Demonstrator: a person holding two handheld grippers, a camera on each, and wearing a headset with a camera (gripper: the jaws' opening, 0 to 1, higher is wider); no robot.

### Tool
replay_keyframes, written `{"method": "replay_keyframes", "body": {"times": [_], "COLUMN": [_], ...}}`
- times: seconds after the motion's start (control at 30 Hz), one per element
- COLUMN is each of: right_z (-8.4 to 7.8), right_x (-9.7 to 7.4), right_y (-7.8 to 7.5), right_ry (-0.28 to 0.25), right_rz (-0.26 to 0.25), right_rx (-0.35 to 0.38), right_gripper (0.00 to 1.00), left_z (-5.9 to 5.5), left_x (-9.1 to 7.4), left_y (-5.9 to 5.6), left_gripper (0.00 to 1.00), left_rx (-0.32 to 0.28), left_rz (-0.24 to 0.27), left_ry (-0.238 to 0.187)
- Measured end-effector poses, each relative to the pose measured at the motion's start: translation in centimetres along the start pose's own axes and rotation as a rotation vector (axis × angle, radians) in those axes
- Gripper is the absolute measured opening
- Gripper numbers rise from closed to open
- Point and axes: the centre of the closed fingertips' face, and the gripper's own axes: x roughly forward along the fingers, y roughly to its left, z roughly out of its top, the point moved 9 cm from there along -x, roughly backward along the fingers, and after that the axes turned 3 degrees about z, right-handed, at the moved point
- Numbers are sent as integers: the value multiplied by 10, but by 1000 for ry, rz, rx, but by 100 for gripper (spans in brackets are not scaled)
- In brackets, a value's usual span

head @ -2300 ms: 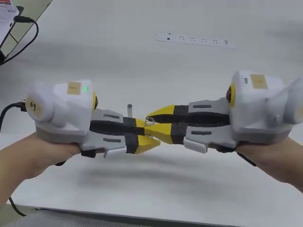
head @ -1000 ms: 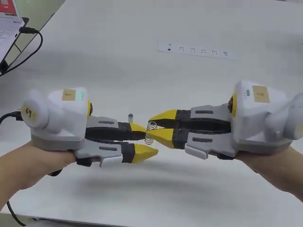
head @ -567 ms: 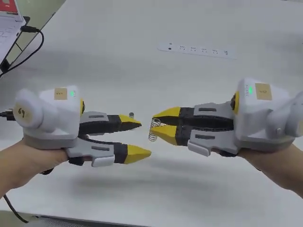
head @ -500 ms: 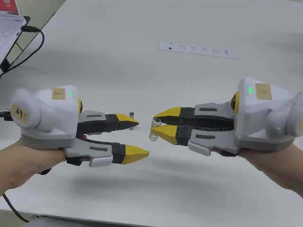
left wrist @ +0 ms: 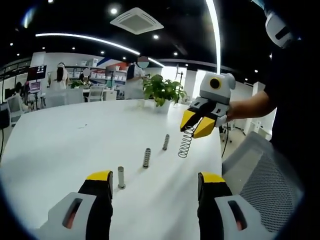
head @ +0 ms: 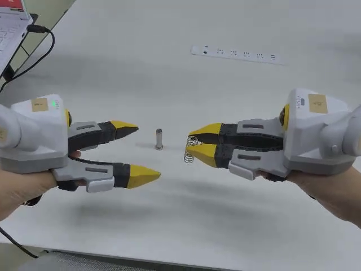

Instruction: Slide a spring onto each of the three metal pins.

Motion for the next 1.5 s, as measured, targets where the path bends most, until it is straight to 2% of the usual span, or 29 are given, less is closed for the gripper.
{"method": "replay_keyframes", "body": {"times": [0.17, 0.5, 0.63, 0.9, 1.03, 1.2, 1.5], "right_z": [-1, -1, -1, 0, 1, 2, 8], "right_x": [0, 2, 2, 6, 8, 13, 22], "right_y": [-1, -3, -5, -7, -10, -15, -26], "right_ry": [7, 18, 21, 35, 38, 44, 45], "right_rz": [-3, -5, -6, -1, 1, -2, -2], "right_rx": [-2, -8, -9, -26, -31, -34, -42], "right_gripper": [8, 8, 8, 8, 8, 8, 8], "left_z": [-1, -4, -6, -6, -5, -9, -12], "left_x": [-3, -7, -11, -16, -18, -21, -25], "left_y": [3, 0, 2, 7, 6, 4, 4], "left_gripper": [83, 89, 97, 98, 98, 98, 98], "left_rx": [-13, -42, -36, -23, -20, -7, -19], "left_rz": [50, 62, 86, 96, 84, 78, 91], "left_ry": [-9, -14, -16, -19, -20, -2, 4]}}
